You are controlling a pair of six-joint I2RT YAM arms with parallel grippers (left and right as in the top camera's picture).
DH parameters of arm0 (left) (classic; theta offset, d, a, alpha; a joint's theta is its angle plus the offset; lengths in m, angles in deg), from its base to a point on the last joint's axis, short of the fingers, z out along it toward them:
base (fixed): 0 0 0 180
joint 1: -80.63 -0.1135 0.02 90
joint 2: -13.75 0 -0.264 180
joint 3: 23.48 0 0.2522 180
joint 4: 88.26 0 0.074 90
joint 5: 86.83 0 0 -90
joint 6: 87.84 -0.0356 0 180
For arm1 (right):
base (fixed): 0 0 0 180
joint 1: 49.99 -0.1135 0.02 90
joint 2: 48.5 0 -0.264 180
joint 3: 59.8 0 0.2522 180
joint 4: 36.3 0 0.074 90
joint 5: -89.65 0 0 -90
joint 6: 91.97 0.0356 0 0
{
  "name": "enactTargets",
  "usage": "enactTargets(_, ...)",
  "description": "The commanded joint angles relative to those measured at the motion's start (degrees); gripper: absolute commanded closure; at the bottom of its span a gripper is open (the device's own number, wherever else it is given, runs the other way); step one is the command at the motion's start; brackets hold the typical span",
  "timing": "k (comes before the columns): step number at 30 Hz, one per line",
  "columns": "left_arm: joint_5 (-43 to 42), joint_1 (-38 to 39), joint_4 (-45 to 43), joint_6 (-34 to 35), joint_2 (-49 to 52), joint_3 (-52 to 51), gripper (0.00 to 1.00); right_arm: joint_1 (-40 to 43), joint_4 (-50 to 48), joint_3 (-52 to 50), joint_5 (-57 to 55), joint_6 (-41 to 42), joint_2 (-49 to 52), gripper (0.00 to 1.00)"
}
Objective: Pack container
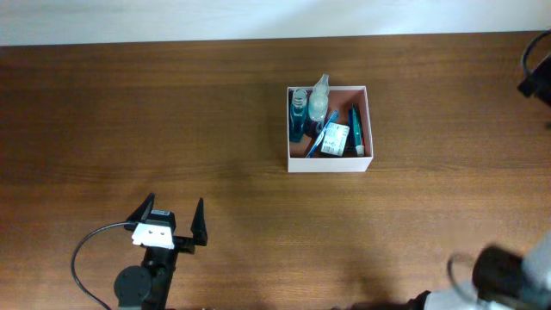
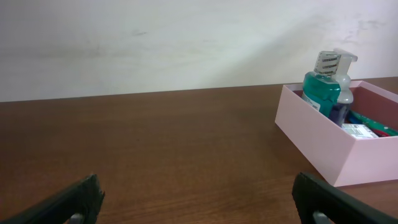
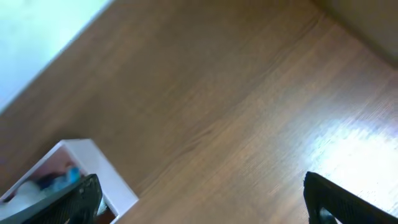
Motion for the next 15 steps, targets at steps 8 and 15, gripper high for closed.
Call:
enactTargets(8, 0.24, -0.46, 0.52, 0.15, -0.44, -0.07, 0.01, -1.64, -9.77, -26.99, 1.64, 0.44, -31.74, 0.01)
enactTargets(15, 0.24, -0.46, 0.50, 0.15, -0.44, -0.07, 0.01, -7.17, -36.15, -47.25, 1.77, -4.39, -52.72, 0.01)
